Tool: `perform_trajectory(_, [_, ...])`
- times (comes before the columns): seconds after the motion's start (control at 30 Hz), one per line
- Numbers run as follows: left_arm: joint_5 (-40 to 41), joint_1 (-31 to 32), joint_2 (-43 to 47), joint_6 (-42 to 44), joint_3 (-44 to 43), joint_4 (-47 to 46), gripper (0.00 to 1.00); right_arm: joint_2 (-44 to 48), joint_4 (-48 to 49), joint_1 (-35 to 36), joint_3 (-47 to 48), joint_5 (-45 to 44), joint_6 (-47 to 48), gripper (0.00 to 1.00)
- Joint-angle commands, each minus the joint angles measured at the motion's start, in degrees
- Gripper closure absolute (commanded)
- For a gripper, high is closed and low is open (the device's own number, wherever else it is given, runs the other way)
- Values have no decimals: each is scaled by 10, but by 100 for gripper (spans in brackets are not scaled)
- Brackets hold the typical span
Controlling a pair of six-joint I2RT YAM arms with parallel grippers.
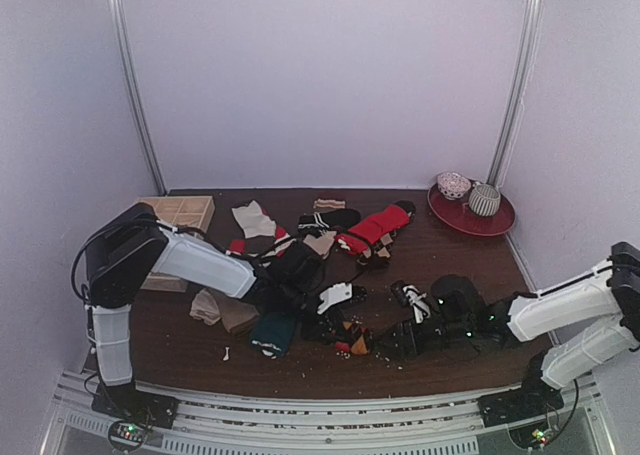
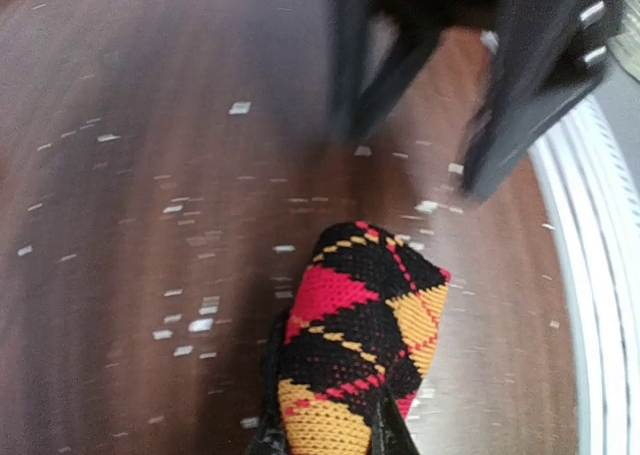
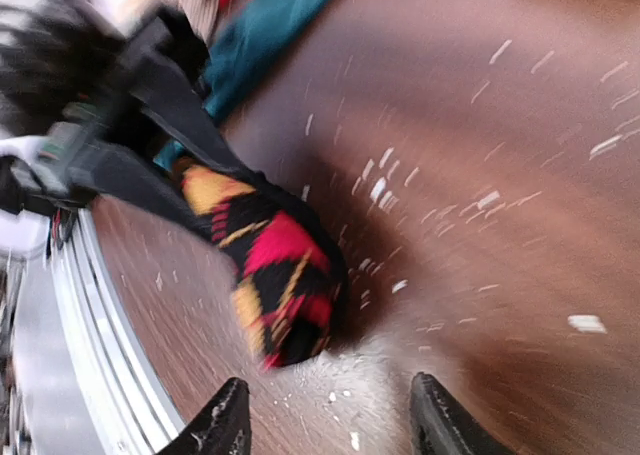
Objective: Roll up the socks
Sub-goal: Pick up a pair of socks from the center of the board, then place a pair of socks in the storage box.
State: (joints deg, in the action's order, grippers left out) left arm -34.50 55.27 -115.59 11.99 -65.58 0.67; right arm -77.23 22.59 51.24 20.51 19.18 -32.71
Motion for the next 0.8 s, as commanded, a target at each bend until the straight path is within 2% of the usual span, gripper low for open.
perform_trajectory(0.0, [116,-33,5,-42,-4,-3,100,128,-141,-15,12,-122,15,45])
perform_trajectory(0.13, [153,-46,40,-57,-25,11,100,181,-174,-31,11,-135,28,45])
perform_trajectory(0.27, [192,-70,89,-64,-41,29,100,189,-154,-45,-2,-129,33,45])
perform_trajectory(0.47, [287,-108,169,-76,-53,44,100,145,-79,-59,-31,-101,41,47])
perform_trajectory(0.53, [336,-126,204,-86,-39,42,100,123,-54,-61,-35,-86,46,47])
perform_trajectory(0.63, [359,-171,248,-109,-7,40,100,100,-28,-63,-40,-73,55,47])
perform_trajectory(0.77, [480,-223,317,-123,30,51,100,78,12,-68,-50,-53,58,48])
